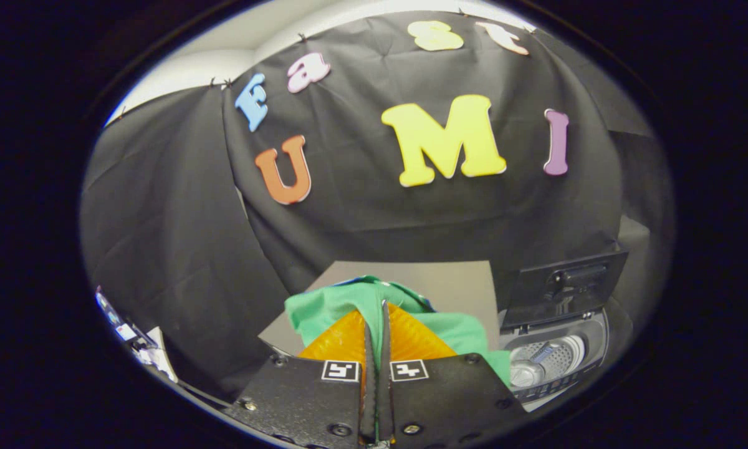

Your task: Put the clothes into the washing machine and then close the washing machine lid.

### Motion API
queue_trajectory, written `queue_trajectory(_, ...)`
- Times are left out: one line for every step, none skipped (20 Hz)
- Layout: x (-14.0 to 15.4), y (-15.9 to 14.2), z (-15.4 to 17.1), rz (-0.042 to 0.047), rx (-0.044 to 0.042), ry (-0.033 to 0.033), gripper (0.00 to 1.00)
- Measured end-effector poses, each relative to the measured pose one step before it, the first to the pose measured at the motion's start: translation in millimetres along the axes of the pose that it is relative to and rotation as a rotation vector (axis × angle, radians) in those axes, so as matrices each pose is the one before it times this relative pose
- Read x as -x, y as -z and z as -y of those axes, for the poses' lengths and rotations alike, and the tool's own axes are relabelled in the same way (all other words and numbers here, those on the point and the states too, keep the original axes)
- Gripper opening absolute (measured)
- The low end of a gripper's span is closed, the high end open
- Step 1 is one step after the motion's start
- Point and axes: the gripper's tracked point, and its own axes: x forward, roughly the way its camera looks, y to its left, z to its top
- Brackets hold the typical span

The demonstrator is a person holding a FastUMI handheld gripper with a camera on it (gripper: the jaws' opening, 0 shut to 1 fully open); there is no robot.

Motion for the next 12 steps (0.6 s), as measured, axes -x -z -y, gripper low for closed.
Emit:
queue_trajectory(18.18,-11.2,5.92,0.02993,0.00395,-0.00093,0.05)
queue_trajectory(15.36,-10.76,5.9,0.02914,-0.00122,0.00065,0.05)
queue_trajectory(13.57,-9.67,6.72,0.02193,0.00307,0.00139,0.05)
queue_trajectory(14.71,-12.76,10.23,0.02762,0.0039,0.00929,0.05)
queue_trajectory(14.35,-13.31,10.86,0.02886,0.00213,0.00905,0.05)
queue_trajectory(12.91,-13.89,11.24,0.02632,-0.00173,0.00856,0.05)
queue_trajectory(12.56,-11.31,12.97,0.02238,-0.00371,0.01095,0.05)
queue_trajectory(10.55,-11.99,16.24,0.01958,-0.00581,0.01881,0.05)
queue_trajectory(6.93,-10.71,14.72,0.01922,-0.00215,0.01445,0.05)
queue_trajectory(6.99,-11.61,19.43,0.02208,-0.0018,0.02413,0.05)
queue_trajectory(5.6,-7.22,18.28,0.00999,0.0024,0.02109,0.05)
queue_trajectory(3.53,-6.23,17.32,0.00849,0.00174,0.01863,0.05)
